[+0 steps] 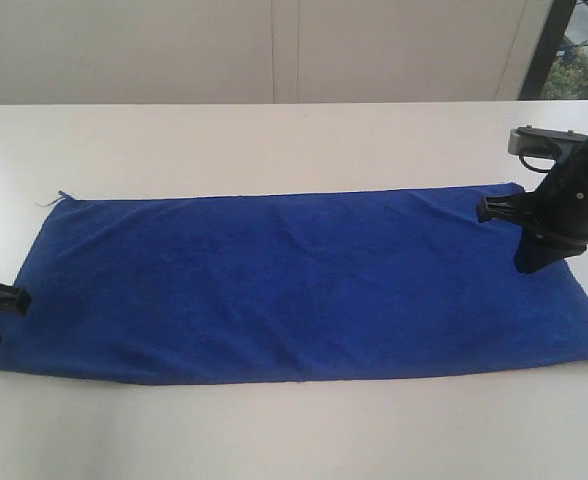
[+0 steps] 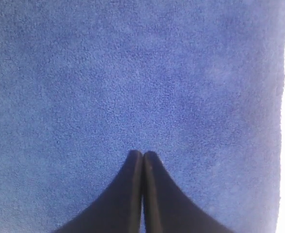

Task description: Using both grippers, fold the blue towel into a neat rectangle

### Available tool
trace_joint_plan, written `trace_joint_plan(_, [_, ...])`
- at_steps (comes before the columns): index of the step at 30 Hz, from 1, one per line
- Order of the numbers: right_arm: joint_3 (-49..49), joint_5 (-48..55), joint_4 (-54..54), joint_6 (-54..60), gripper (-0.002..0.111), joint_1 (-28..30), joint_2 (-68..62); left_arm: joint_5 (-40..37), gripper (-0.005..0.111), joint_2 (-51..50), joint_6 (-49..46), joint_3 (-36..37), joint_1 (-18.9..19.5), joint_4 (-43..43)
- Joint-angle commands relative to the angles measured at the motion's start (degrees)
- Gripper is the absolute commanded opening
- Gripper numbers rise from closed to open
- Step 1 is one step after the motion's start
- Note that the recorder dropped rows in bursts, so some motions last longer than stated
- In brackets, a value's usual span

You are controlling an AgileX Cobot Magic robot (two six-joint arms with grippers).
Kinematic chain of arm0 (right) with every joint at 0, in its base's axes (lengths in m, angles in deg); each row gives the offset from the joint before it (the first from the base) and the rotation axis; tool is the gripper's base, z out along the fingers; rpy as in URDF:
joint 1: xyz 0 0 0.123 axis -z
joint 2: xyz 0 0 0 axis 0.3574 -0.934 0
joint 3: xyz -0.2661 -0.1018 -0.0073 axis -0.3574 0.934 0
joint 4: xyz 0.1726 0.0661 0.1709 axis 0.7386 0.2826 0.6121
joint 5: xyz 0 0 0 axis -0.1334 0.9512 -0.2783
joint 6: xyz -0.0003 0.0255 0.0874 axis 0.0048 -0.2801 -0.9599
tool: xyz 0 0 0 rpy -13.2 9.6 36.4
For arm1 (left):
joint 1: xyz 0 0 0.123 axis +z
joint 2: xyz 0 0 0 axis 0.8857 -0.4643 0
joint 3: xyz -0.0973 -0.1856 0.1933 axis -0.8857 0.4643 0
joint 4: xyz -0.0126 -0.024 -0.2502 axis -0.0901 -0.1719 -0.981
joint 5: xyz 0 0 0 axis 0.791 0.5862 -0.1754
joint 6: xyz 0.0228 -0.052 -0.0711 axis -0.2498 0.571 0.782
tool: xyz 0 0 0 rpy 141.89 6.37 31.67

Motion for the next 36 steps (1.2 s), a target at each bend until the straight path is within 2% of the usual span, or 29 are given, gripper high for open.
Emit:
trace_joint_plan(1, [-0.2, 0.2, 0.2, 0.7, 0.000, -0.1, 0.2, -0.5, 0.044, -2.3, 0.7, 0.4, 0.0, -0.7])
trace_joint_plan(7, [-0.2, 0.0, 0.2, 0.7, 0.000, -0.1, 0.2, -0.3, 0.038, -2.9, 0.7, 0.4, 0.0, -1.1])
trace_joint_plan(10, [-0.2, -0.3, 0.2, 0.7, 0.000, -0.1, 0.2, -0.3, 0.026, -2.9, 0.7, 0.4, 0.0, -1.6])
trace_joint_plan(11, [-0.2, -0.5, 0.2, 0.7, 0.000, -0.1, 0.2, -0.3, 0.013, -2.9, 0.7, 0.4, 0.0, -2.7])
trace_joint_plan(13, [-0.2, -0.6, 0.1, 0.7, 0.000, -0.1, 0.2, 0.0, 0.000, -2.8, 0.2, 0.4, 0.0, -5.5])
trace_joint_plan(16, [-0.2, -1.0, 0.1, 0.7, 0.000, -0.1, 0.2, -2.2, 0.000, -2.1, -3.8, -1.6, 0.0, -13.2])
trace_joint_plan(18, [-0.2, -1.0, 0.1, 0.7, 0.000, -0.1, 0.2, -3.7, 0.000, 0.1, -11.3, -3.8, 0.0, -24.2])
trace_joint_plan(22, [-0.2, -1.0, 0.1, 0.7, 0.000, -0.1, 0.2, -3.2, 0.000, 1.2, -18.4, -6.6, 0.0, -38.3])
trace_joint_plan(30, [-0.2, -1.5, 0.1, 0.7, 0.000, -0.1, 0.2, 3.1, 0.000, -6.0, -28.8, -6.6, 0.0, -55.3])
trace_joint_plan(33, [-0.2, -1.5, 0.1, 0.7, 0.000, -0.1, 0.2, 3.7, 0.000, -8.0, -35.5, -6.6, 0.0, -65.0])
trace_joint_plan(36, [-0.2, -1.5, 0.1, 0.7, 0.000, -0.1, 0.2, 3.7, 0.008, -8.8, -40.5, -6.6, 0.0, -71.3])
